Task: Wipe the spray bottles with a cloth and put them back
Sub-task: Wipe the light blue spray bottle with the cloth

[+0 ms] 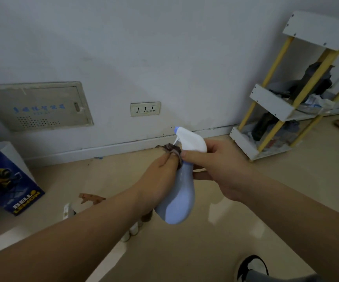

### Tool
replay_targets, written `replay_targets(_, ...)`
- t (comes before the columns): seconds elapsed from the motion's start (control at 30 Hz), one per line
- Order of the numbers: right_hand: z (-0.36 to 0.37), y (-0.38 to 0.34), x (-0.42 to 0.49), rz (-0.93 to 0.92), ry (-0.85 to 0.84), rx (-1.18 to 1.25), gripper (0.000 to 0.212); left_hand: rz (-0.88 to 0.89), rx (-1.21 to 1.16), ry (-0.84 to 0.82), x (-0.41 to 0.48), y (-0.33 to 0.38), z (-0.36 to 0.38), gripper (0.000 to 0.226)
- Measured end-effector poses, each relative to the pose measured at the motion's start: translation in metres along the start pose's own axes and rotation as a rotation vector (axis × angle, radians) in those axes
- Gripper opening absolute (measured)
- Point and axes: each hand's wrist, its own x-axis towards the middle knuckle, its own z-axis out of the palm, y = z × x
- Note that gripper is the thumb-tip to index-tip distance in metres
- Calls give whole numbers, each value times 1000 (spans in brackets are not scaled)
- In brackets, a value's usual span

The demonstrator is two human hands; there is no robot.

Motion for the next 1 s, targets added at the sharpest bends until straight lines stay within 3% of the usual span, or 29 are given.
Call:
replay_targets(0.1,4,5,0,29,61,39,21,65,101,53,1,-3,8,37)
replay_targets(0.23,1,4,1,91,111,123,23,376,578,333,-21,-7,37,33)
replay_targets(0.33,-1,5,0,106,158,103,20,502,667,287,-33,-13,41,26)
replay_targets(0.43,-3,8,-2,88,121,118,20,363,611,201,-22,-20,27,34)
replay_targets(0.57,-3,9,-6,16,-11,81,20,14,40,-3,-6,-11,3,39)
replay_targets(0.7,-4,8,-7,2,-97,-9,24,-187,-17,-4,-7,-5,2,35)
replay_targets(0.77,-7,5,-6,22,-81,39,24,-107,3,48,-11,-1,9,36)
replay_targets(0.9,-11,4,0,23,39,104,23,278,352,208,-30,-6,32,36)
replay_targets(1.0,-7,7,2,30,145,119,20,463,464,173,-34,-13,39,34)
